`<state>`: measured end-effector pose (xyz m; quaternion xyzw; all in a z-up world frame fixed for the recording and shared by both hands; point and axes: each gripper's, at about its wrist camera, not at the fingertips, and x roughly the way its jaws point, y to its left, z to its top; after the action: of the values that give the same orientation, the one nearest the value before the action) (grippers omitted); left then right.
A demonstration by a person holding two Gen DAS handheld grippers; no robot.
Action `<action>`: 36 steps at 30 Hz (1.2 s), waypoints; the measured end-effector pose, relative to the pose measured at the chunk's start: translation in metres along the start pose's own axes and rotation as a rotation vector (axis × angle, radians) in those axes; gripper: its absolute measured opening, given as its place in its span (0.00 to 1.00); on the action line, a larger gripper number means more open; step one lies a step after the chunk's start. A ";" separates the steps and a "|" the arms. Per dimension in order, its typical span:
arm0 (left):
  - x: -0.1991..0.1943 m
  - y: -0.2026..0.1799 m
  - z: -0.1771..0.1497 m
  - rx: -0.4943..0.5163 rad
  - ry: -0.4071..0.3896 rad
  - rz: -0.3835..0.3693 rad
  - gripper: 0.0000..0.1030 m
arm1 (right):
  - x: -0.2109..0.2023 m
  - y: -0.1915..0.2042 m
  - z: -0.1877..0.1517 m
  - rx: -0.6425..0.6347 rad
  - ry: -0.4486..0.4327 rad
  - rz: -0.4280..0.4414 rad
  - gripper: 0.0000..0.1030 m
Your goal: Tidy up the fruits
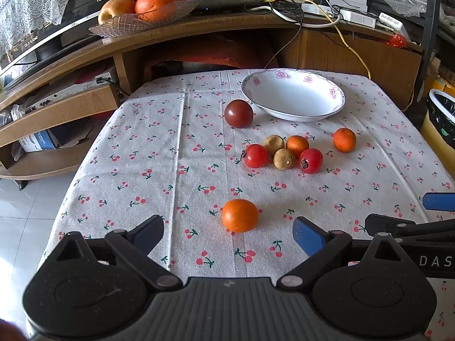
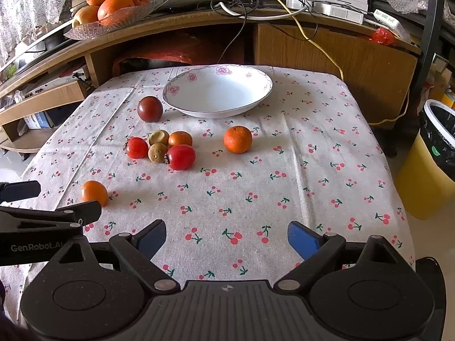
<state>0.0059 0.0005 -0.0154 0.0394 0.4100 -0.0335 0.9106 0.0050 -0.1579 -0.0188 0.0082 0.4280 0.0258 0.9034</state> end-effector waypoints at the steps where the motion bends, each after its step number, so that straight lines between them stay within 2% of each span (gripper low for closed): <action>1: 0.000 0.000 0.000 0.001 0.001 -0.001 1.00 | 0.001 0.000 0.000 -0.001 0.001 0.000 0.85; 22: 0.012 -0.003 0.000 0.032 0.023 -0.009 0.95 | 0.013 -0.001 -0.001 -0.011 0.035 0.011 0.83; 27: 0.021 -0.004 -0.001 0.040 0.040 -0.014 0.85 | 0.017 -0.003 0.002 0.001 0.041 0.023 0.82; 32: 0.031 0.004 0.001 -0.015 0.073 -0.058 0.63 | 0.023 -0.004 0.006 0.006 0.046 0.042 0.82; 36: 0.036 0.004 0.004 -0.004 0.068 -0.055 0.56 | 0.030 -0.004 0.011 0.004 0.056 0.059 0.79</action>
<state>0.0323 0.0027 -0.0396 0.0273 0.4418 -0.0564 0.8949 0.0322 -0.1598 -0.0355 0.0221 0.4527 0.0518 0.8899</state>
